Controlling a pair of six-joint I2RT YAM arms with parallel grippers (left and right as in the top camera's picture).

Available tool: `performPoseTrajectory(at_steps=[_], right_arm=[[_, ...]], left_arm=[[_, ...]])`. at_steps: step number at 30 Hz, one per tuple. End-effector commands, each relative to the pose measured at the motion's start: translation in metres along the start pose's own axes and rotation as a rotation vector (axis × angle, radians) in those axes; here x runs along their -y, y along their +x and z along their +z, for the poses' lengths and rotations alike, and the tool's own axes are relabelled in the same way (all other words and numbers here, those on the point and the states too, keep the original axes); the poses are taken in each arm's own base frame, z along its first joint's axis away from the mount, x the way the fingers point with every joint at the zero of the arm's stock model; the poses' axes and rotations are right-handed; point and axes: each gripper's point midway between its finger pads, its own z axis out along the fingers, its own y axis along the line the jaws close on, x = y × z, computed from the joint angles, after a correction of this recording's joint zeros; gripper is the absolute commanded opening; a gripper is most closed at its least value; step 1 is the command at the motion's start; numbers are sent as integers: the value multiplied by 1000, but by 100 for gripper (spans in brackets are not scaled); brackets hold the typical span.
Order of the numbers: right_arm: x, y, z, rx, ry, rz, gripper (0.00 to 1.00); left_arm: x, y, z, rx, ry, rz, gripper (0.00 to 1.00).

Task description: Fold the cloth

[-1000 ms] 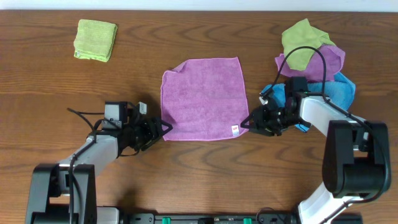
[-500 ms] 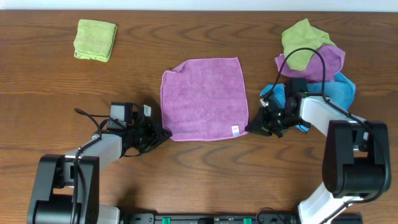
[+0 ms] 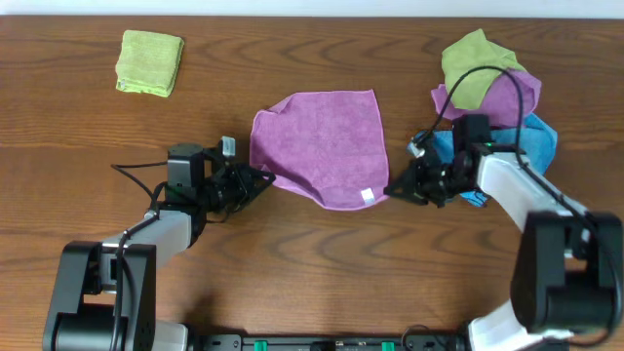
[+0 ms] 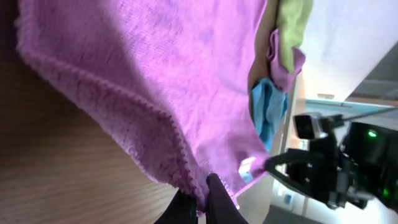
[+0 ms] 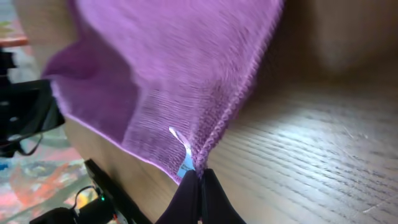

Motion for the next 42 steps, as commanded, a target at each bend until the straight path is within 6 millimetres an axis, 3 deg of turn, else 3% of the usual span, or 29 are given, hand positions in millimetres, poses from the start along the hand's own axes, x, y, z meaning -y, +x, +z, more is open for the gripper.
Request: performPoseTrajectory(at_steps=[1,6,10,23,29,37,42], right_arm=[[-26,-17,-16,79,-36,-78,2],[-37,-34,-14,142,-30,-122,2],[-35,-35,-11,146,3,-124,2],[-30,-41,-23,168,-35,-37,1],[-44,-73,-22,304,0,-201,1],[-42,-103,-25,433,87,-273,1],[-34,-118,-14,437,92,-262,2]], left_arm=[[6,-14,1,44,-6,-14,6],[15,-32,1,103,-7,15,6],[15,-31,1,98,1,-112,6],[15,-30,1,92,-1,-15,6],[-1,-57,-4,236,-114,63,6],[21,-92,-10,279,-204,241,6],[26,-110,-7,298,-229,272,6]])
